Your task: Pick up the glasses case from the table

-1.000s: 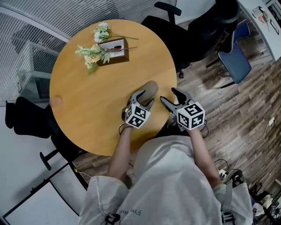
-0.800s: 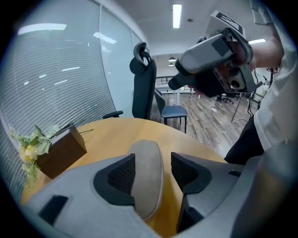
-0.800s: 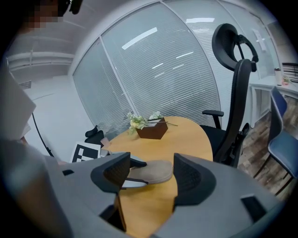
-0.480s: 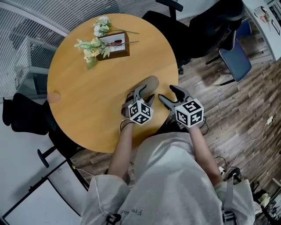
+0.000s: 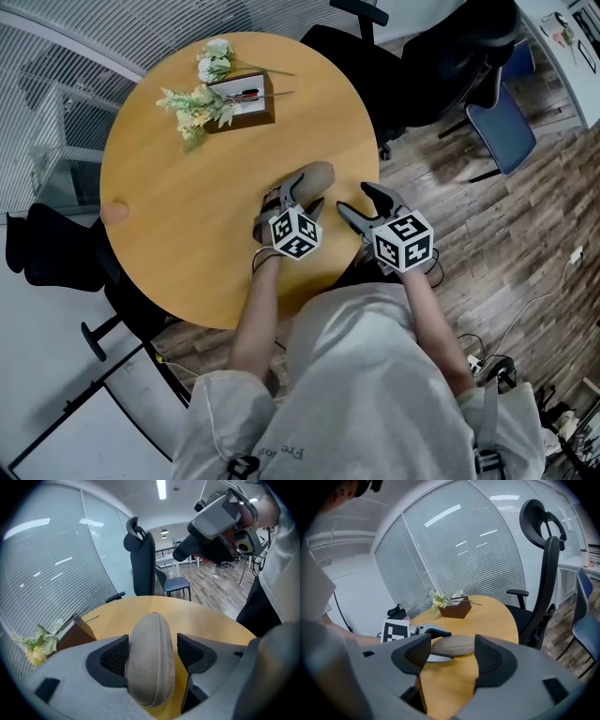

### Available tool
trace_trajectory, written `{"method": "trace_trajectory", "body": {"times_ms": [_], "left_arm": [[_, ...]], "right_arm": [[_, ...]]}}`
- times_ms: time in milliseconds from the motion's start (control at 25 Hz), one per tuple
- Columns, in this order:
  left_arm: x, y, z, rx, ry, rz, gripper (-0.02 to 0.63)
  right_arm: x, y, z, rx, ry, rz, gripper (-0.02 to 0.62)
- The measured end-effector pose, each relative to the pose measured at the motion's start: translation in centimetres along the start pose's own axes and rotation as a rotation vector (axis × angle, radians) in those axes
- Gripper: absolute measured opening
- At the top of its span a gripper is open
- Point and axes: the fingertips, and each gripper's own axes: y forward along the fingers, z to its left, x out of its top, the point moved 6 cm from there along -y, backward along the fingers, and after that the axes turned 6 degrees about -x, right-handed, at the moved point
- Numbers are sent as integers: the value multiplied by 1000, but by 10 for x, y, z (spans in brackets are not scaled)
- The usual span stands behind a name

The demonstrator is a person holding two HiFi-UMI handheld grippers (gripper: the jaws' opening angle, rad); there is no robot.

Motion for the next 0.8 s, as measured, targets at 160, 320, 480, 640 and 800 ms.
{"method": "trace_trajectory", "body": {"times_ms": [160, 320, 480, 640, 800], "left_arm": [[-3, 4, 7, 6, 14, 20, 302], [-5, 7, 12, 2, 2, 24, 304], [-7, 10, 17, 6, 13, 36, 304], [-8, 12, 20, 2, 25, 49, 304], [-9, 14, 24, 6, 33, 57, 303]], "right_arm": [[1, 0, -6, -8, 12, -1, 278], [-2, 1, -8, -12, 20, 6, 278], [-4, 4, -9, -11, 25, 11, 279], [-4, 3, -9, 3, 55, 8, 278], [1, 5, 2, 43, 101, -11, 278]]}}
